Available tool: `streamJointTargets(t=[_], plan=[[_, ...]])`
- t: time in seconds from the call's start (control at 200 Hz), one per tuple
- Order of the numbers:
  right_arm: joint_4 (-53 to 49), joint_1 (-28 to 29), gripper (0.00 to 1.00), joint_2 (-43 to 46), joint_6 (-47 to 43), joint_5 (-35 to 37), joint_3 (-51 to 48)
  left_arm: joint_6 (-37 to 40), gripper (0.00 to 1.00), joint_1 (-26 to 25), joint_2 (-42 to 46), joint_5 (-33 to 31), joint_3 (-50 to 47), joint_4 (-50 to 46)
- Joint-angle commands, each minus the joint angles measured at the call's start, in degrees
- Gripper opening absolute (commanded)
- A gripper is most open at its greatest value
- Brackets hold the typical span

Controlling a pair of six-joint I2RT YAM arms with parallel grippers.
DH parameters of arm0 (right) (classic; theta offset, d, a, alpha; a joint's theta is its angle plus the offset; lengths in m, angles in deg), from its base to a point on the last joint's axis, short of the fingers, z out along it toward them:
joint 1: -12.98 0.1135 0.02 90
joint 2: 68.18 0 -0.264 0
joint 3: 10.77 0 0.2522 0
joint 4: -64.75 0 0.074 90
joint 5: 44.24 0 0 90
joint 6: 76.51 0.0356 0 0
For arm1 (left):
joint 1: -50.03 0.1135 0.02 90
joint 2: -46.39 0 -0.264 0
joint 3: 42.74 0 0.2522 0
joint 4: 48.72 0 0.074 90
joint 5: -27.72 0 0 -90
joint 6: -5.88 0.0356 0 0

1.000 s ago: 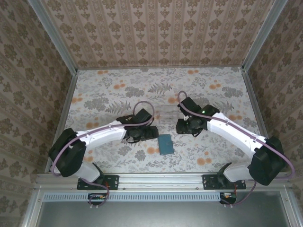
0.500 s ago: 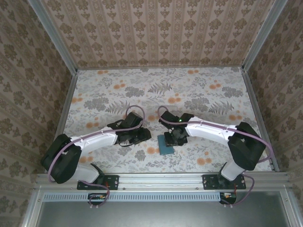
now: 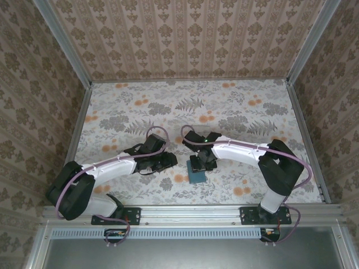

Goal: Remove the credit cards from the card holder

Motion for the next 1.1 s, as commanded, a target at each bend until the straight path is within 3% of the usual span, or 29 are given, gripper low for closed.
streamJointTargets(t=[0.0,0.35,0.73,1.09], plan=[[-0.17,0.44,0.39,-1.78,0.65,1.46,1.75,-0.51,0.42,0.27,0.24,1.05,-0.24,0.88],[-0.17,0.57,0.36,-3.34,0.73,2.59,1.77,0.04,0.41,-0.93,-1.53,2.72,1.50,1.23],[-0.05,0.55,0.12,-0.45,1.26,2.90,0.59,-3.08,0.37,-6.88,-8.93,4.43,6.37,6.71],[-0.28,0.53,0.03,3.66,1.34,2.72,0.22,-6.23,0.26,-9.21,-15.14,4.76,8.05,9.61]])
